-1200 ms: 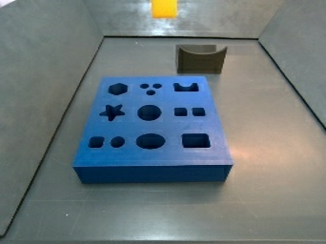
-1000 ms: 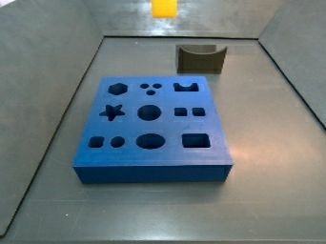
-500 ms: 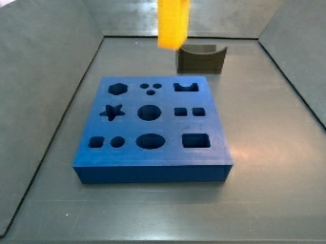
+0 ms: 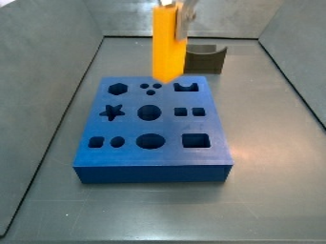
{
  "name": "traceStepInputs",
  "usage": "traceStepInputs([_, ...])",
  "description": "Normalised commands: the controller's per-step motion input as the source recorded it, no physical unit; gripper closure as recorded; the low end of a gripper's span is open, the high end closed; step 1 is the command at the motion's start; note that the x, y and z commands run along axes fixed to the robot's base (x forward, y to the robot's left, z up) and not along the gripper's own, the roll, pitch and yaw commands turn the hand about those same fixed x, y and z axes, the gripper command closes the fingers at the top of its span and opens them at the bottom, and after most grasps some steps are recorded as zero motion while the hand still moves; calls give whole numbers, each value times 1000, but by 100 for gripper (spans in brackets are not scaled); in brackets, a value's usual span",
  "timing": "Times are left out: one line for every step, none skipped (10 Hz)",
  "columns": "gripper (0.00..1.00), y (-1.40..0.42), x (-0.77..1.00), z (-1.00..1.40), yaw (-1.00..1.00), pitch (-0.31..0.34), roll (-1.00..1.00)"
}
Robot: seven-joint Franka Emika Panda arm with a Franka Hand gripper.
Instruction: Insert the arch object.
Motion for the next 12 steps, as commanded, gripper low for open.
traceStepInputs([100, 0, 37, 0, -1000, 0, 0])
traceStepInputs([100, 17, 0, 0, -977, 0, 87])
traceStepInputs([100, 0, 0, 37, -883, 0, 240])
traceStepInputs([100, 3, 0, 0, -777, 0, 304])
traceStepInputs([100, 6, 0, 0, -783, 0, 300])
traceStepInputs([100, 0, 0, 23, -851, 0, 264])
traceStepInputs([100, 17, 29, 0, -986, -43, 97])
traceStepInputs([100, 140, 231, -3, -903, -70, 27])
traceStepInputs([100, 180, 377, -86, -811, -47, 4])
traceStepInputs([100, 263, 380, -311, -697, 0, 70])
traceStepInputs([100, 334, 331, -346, -654, -4, 0])
traceStepInputs([100, 374, 283, -380, -577, -39, 23])
